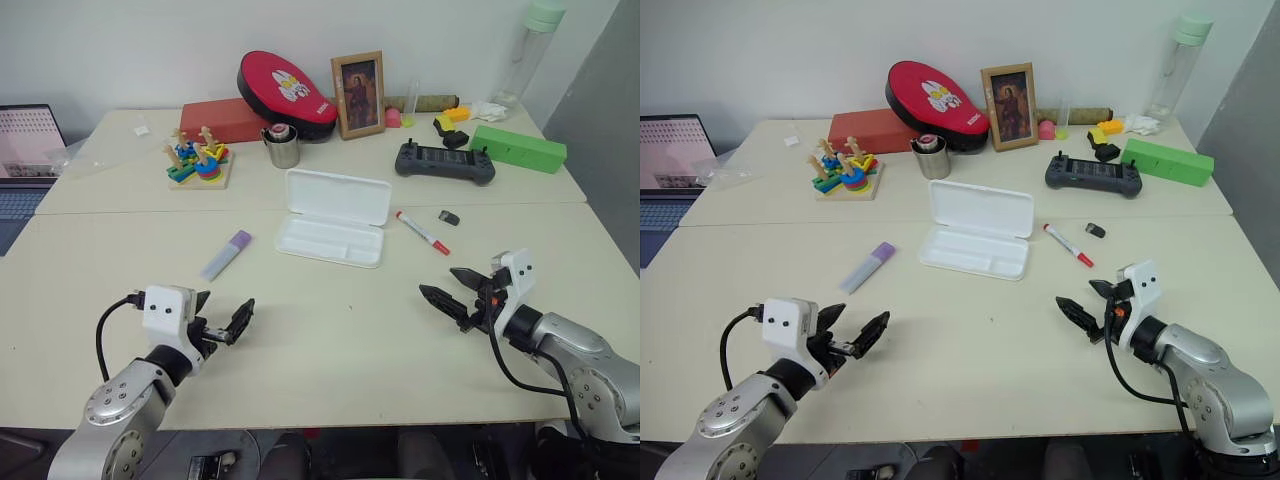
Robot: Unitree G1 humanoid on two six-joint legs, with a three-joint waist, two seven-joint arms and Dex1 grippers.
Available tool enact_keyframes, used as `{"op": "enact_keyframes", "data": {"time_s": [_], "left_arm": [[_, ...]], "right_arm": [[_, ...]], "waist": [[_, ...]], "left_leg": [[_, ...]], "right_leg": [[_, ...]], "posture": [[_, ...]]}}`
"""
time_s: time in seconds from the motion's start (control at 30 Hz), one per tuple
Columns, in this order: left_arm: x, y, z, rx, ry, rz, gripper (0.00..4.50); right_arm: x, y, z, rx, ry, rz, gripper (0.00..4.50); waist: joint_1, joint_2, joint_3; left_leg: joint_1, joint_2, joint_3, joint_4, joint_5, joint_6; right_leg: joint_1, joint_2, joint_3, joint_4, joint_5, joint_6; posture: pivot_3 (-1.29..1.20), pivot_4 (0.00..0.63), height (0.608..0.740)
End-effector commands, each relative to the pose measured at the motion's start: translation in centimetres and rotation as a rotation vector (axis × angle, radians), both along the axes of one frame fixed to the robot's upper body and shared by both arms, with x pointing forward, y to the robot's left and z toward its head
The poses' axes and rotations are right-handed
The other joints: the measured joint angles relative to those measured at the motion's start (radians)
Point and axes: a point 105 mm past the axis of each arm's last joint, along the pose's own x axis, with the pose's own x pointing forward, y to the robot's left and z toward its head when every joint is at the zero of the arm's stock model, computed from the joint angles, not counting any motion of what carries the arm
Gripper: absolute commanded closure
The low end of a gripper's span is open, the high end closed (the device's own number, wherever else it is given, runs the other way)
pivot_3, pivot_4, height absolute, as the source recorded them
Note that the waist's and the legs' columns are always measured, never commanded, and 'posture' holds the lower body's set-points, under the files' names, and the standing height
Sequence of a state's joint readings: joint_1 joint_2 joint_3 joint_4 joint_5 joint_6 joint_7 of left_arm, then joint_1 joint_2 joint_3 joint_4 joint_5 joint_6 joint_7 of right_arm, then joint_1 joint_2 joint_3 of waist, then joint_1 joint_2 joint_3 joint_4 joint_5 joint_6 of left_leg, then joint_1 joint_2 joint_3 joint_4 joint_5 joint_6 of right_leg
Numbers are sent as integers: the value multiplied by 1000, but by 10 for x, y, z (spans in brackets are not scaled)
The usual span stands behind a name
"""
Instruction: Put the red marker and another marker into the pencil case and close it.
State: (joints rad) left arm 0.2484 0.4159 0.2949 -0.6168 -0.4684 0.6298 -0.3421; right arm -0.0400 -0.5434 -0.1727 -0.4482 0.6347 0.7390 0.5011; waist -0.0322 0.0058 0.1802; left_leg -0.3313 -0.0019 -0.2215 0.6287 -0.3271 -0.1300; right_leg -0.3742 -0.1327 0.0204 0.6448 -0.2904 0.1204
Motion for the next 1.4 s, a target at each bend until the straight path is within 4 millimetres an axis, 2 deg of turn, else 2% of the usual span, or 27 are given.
{"op": "enact_keyframes", "data": {"time_s": [0.03,1.1,1.27,1.4], "left_arm": [[0,0,8,4,-44,-3,76],[2,-5,11,28,-52,-21,76],[1,-7,13,41,-48,-59,76],[-2,-8,24,74,-51,-167,76]], "right_arm": [[1,3,11,-1,-52,12,0],[5,15,16,-5,-79,46,0],[6,27,25,-52,-123,106,0],[6,43,35,-104,-164,212,0]], "waist": [[0,0,0],[0,0,0],[-1,0,0],[-1,0,0]], "left_leg": [[0,0,0,0,0,0],[0,0,0,0,0,0],[0,0,0,0,0,0],[0,0,0,0,0,0]], "right_leg": [[0,0,0,0,0,0],[0,0,0,0,0,0],[0,0,0,0,0,0],[0,0,0,1,0,0]], "posture": [[0,150,740],[0,150,740],[0,150,740],[0,150,740]]}}
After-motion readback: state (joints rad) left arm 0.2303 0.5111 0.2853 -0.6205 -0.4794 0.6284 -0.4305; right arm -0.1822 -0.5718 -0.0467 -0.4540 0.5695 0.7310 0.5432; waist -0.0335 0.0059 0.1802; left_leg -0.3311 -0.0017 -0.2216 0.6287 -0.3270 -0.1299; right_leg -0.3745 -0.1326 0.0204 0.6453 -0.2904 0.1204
